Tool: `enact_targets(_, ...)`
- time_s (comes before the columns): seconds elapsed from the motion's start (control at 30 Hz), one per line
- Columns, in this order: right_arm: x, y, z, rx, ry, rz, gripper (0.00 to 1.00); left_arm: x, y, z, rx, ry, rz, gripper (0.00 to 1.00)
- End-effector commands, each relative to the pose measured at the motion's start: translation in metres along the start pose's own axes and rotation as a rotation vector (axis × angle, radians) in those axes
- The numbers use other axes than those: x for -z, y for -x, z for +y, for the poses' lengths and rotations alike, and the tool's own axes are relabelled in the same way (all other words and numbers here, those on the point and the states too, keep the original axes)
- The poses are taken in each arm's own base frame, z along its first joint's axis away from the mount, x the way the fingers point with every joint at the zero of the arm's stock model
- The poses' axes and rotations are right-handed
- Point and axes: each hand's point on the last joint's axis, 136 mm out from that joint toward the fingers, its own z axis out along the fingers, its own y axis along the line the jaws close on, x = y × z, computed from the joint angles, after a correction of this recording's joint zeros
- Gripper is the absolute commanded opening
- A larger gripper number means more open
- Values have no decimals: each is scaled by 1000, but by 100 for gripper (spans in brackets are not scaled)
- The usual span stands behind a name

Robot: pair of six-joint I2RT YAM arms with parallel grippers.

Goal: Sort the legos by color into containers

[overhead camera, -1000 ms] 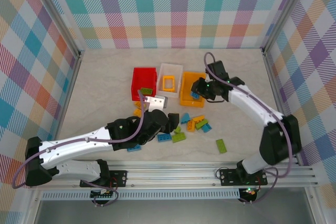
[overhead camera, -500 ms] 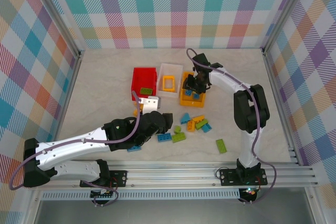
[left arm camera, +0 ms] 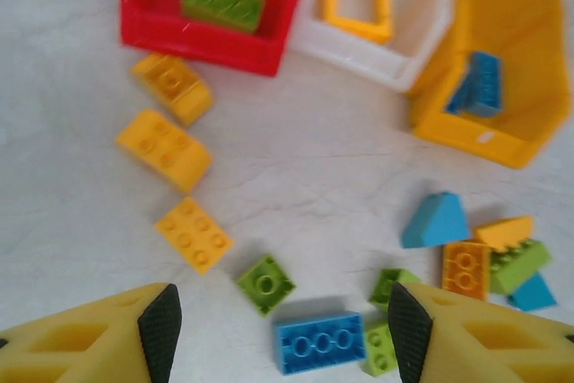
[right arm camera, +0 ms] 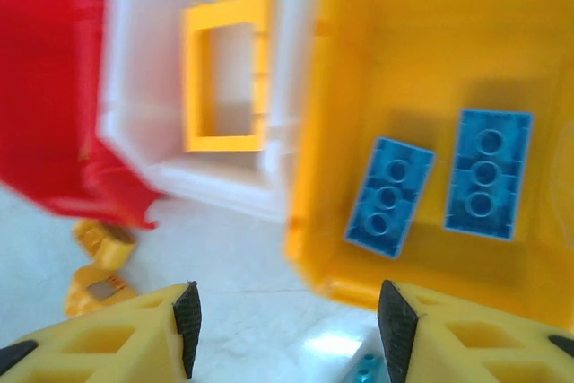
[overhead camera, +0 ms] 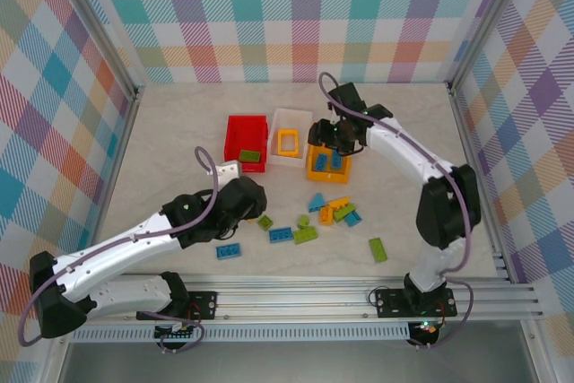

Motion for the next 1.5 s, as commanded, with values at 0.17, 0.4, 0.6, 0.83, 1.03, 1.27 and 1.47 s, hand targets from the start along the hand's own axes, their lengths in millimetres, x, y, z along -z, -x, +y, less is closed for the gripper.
enact_targets(0.17, 38, -110, 83, 434, 217, -52, 70, -63, -16, 49, 266, 117, 240, 73)
enact_targets(0.4, 52, -175, 96, 549, 337, -27, 77, -121, -10, 51, 405, 182, 250, 73)
enact_targets(0.6, 61, -184, 97, 535, 364, -21, 77, -153, -7, 59, 460, 232, 243, 72)
enact_targets(0.83, 59, -190, 100, 539, 376, 0, 76, -161, -7, 66, 460, 258, 227, 67)
enact_targets(1.03, 55, -192, 101, 534, 381, 10, 75, -160, -5, 73, 441, 284, 212, 71)
enact_targets(1.27, 53, -197, 98, 526, 385, 22, 75, -153, -5, 84, 397, 339, 237, 82)
enact_targets(1.47, 52, -198, 99, 524, 387, 30, 75, -158, -1, 86, 461, 313, 223, 81)
